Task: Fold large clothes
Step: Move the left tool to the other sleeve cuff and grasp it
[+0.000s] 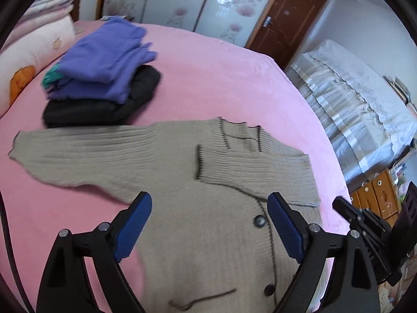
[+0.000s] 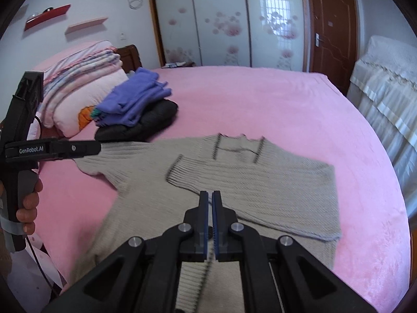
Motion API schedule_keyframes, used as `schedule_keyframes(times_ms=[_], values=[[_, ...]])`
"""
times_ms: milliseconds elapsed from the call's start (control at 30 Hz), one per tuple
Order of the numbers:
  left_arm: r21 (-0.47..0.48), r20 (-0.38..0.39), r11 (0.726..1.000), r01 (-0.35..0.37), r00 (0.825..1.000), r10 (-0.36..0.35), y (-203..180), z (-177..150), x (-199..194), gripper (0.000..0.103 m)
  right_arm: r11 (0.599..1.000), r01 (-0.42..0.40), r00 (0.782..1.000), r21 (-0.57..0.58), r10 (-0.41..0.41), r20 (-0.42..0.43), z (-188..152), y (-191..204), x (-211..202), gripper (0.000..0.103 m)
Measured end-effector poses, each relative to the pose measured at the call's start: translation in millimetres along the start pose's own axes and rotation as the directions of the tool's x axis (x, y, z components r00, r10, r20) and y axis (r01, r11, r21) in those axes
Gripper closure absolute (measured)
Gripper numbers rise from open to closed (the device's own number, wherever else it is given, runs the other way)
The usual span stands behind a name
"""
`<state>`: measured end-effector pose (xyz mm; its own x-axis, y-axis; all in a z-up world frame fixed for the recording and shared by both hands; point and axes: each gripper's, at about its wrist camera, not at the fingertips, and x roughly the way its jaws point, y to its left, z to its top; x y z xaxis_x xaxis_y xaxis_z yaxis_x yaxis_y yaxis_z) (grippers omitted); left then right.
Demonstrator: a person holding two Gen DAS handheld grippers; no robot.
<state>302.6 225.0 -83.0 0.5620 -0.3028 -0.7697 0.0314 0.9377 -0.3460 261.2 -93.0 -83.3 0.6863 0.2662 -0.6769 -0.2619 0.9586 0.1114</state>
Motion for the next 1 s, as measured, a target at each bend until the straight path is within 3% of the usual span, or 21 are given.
schedule_keyframes(times_ms=[133,300,467,600,667,833,1000], values=[[-0.05,0.013,0.998,-0.023,1.0,0.023,53,4,-25,0.014,1.0,-0.01,0.999,-0.024,0.011,0.051,19,43,1,0.1],[-0.135,0.057,0.984,-0.115,0.991,0.124,143,10,-37,0.014,0.999,-0.001,0.995,-0.047,0.006,0.097,41,96,26,0.07],[-0.284,0.032,0.94,-0.19,0.978,0.207,250,14,-19,0.014,0.997,-0.026,0.995,-0.074,0.033,0.09,56,147,76,0.07],[-0.386,-0.027,0.902,-0.194,0.98,0.2,324,17,10,0.014,0.996,-0.046,0.997,-0.077,0.051,0.058,61,182,129,0.07],[-0.417,-0.047,0.881,-0.222,0.974,0.223,345,17,26,0.014,0.996,-0.058,0.998,-0.073,0.061,0.032,62,194,152,0.07],[-0.452,-0.058,0.865,-0.219,0.975,0.217,388,26,64,0.015,0.991,-0.096,0.995,-0.092,0.093,-0.033,55,225,203,0.07],[-0.543,-0.057,0.821,-0.177,0.983,0.174,419,25,100,0.015,0.987,-0.113,0.992,-0.118,0.106,-0.062,44,241,224,0.07]])
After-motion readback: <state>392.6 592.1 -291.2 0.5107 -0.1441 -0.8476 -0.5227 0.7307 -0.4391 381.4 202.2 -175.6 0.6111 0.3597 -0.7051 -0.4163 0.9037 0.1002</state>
